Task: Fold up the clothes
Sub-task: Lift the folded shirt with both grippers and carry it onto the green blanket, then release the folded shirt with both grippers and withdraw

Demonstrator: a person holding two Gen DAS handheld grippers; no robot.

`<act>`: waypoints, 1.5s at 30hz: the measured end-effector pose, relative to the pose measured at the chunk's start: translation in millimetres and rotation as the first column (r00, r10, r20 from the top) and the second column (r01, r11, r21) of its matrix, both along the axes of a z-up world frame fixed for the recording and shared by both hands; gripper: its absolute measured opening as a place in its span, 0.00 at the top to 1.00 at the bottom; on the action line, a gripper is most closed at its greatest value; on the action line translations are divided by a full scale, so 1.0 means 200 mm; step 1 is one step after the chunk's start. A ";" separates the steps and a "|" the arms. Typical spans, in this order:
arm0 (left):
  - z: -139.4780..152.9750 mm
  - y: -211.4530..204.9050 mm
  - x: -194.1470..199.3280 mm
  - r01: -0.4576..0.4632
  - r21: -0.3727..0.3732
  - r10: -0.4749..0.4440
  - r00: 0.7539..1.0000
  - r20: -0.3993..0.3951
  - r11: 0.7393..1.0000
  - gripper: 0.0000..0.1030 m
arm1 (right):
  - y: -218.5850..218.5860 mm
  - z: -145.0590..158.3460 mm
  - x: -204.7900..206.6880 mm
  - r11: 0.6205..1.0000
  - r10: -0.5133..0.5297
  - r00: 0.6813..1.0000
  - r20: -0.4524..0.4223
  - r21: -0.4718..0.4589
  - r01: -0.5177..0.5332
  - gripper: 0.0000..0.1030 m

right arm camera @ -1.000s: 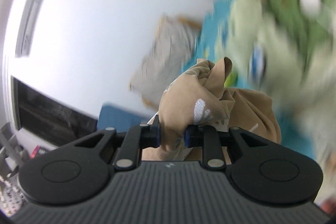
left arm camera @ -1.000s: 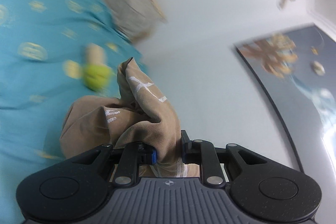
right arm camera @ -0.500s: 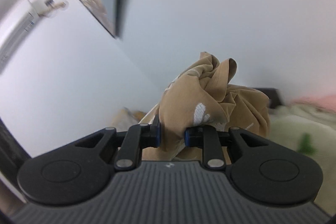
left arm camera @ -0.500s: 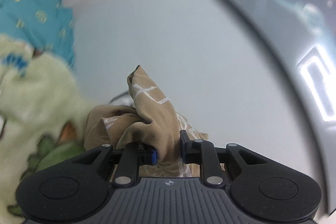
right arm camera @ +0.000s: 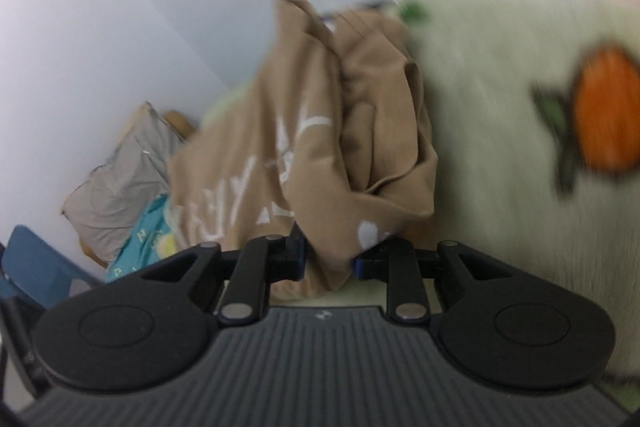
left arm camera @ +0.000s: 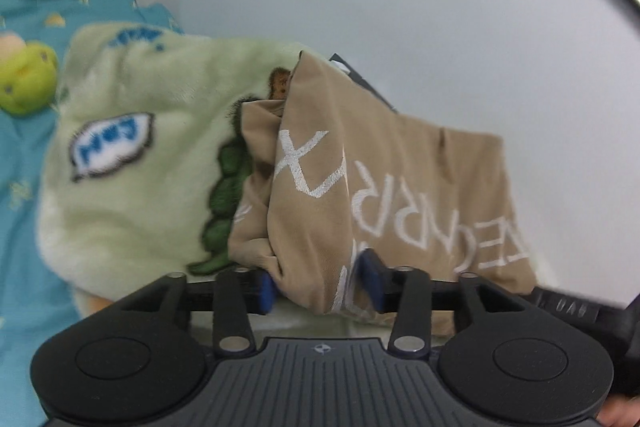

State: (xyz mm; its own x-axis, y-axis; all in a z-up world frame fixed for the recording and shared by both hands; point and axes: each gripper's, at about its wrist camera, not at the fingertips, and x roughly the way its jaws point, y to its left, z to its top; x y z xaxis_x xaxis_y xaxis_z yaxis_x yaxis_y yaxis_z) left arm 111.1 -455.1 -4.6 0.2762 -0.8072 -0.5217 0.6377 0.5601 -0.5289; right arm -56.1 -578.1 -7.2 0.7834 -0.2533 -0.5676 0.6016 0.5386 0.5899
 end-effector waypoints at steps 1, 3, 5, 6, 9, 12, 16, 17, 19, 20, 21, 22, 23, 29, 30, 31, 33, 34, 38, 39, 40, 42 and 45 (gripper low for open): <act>0.04 0.02 -0.01 -0.006 0.027 0.005 0.999 0.033 1.000 0.44 | 0.00 0.01 -0.01 1.000 -0.008 1.000 -0.009 0.025 0.009 0.72; 0.12 0.04 -0.04 -0.013 0.061 0.008 0.996 0.087 0.998 0.32 | 0.00 0.06 -0.03 0.998 -0.023 0.999 -0.032 0.064 0.025 0.72; 0.23 0.09 -0.10 -0.016 0.049 0.010 0.991 0.131 0.999 0.20 | 0.04 0.15 -0.07 0.999 -0.027 0.998 -0.055 0.038 0.029 0.72; 0.30 0.12 -0.14 -0.018 0.043 0.012 0.988 0.154 0.999 0.19 | 0.06 0.20 -0.09 0.999 -0.027 0.998 -0.065 0.019 0.028 0.72; 0.49 0.24 -0.33 -0.037 0.032 0.029 0.973 0.227 0.999 0.10 | 0.15 0.33 -0.18 0.999 -0.009 0.998 -0.060 -0.047 0.006 0.72; 0.66 0.33 -0.47 -0.058 0.028 0.047 0.954 0.296 0.998 0.02 | 0.26 0.49 -0.24 0.988 0.024 0.999 -0.034 -0.152 -0.029 0.72; 0.85 0.52 -0.71 -0.085 -0.004 0.080 0.914 0.398 0.996 0.00 | 0.41 0.68 -0.41 0.955 0.069 0.997 0.014 -0.291 -0.063 0.71; 0.88 0.57 -0.76 -0.097 -0.011 0.093 0.907 0.411 0.995 0.00 | 0.45 0.71 -0.46 0.946 0.078 0.997 0.021 -0.317 -0.067 0.68; 0.94 0.65 -0.86 -0.114 -0.016 0.109 0.889 0.446 0.993 0.00 | 0.51 0.77 -0.54 0.928 0.097 0.994 0.045 -0.366 -0.074 0.42; 0.97 0.69 -0.91 -0.118 -0.017 0.112 0.877 0.468 0.993 0.00 | 0.55 0.80 -0.58 0.916 0.105 0.993 0.061 -0.394 -0.073 0.21; 0.99 0.73 -0.96 -0.122 -0.018 0.115 0.864 0.490 0.992 0.00 | 0.59 0.82 -0.63 0.904 0.114 0.990 0.077 -0.421 -0.072 0.13; 1.01 0.77 -1.01 -0.126 -0.018 0.117 0.850 0.513 0.992 0.00 | 0.64 0.83 -0.66 0.889 0.123 0.988 0.089 -0.453 -0.070 0.13; 1.02 0.80 -1.06 -0.132 -0.018 0.121 0.840 0.528 0.991 0.00 | 0.69 0.84 -0.69 0.871 0.135 0.987 0.088 -0.485 -0.075 0.14; 1.05 0.98 -1.28 -0.152 -0.034 0.142 0.791 0.595 0.988 0.00 | 0.86 0.82 -0.79 0.822 0.174 0.980 0.096 -0.563 -0.091 0.14; 1.05 1.00 -1.31 -0.152 -0.040 0.145 0.786 0.601 0.988 0.00 | 0.88 0.81 -0.80 0.818 0.173 0.980 0.099 -0.568 -0.087 0.14; 1.04 1.02 -1.33 -0.156 -0.045 0.151 0.782 0.605 0.987 0.00 | 0.90 0.80 -0.81 0.816 0.173 0.980 0.103 -0.572 -0.084 0.14; 1.02 1.06 -1.36 -0.163 -0.054 0.162 0.773 0.614 0.985 0.00 | 0.93 0.77 -0.83 0.811 0.171 0.979 0.110 -0.581 -0.076 0.14; 1.01 1.07 -1.38 -0.166 -0.058 0.166 0.768 0.618 0.984 0.00 | 0.95 0.76 -0.84 0.808 0.169 0.979 0.112 -0.584 -0.072 0.14; 0.97 1.10 -1.42 -0.178 -0.060 0.174 0.747 0.641 0.982 0.00 | 1.02 0.72 -0.86 0.788 0.153 0.981 0.117 -0.614 -0.050 0.14; 0.96 1.10 -1.43 -0.187 -0.062 0.182 0.741 0.646 0.980 0.00 | 1.04 0.71 -0.86 0.780 0.148 0.982 0.118 -0.624 -0.042 0.14; 0.95 1.11 -1.43 -0.193 -0.068 0.190 0.736 0.649 0.979 0.00 | 1.06 0.70 -0.87 0.770 0.142 0.983 0.121 -0.637 -0.032 0.14; 0.92 1.13 -1.44 -0.206 -0.079 0.207 0.726 0.656 0.975 0.00 | 1.10 0.69 -0.87 0.742 0.141 0.983 0.117 -0.670 -0.027 0.14; 0.89 1.16 -1.44 -0.236 -0.098 0.240 0.706 0.666 0.967 0.00 | 1.16 0.66 -0.86 0.710 0.127 0.987 0.099 -0.704 -0.020 0.14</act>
State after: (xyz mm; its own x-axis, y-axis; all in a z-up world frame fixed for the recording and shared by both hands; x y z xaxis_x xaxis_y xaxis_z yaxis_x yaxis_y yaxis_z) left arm -177.2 -223.6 173.4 0.7338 -0.6682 -0.1224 0.6712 0.7410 -0.0212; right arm -229.0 -345.2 124.1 0.8689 -0.4739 -0.1431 0.4886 0.8673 0.0949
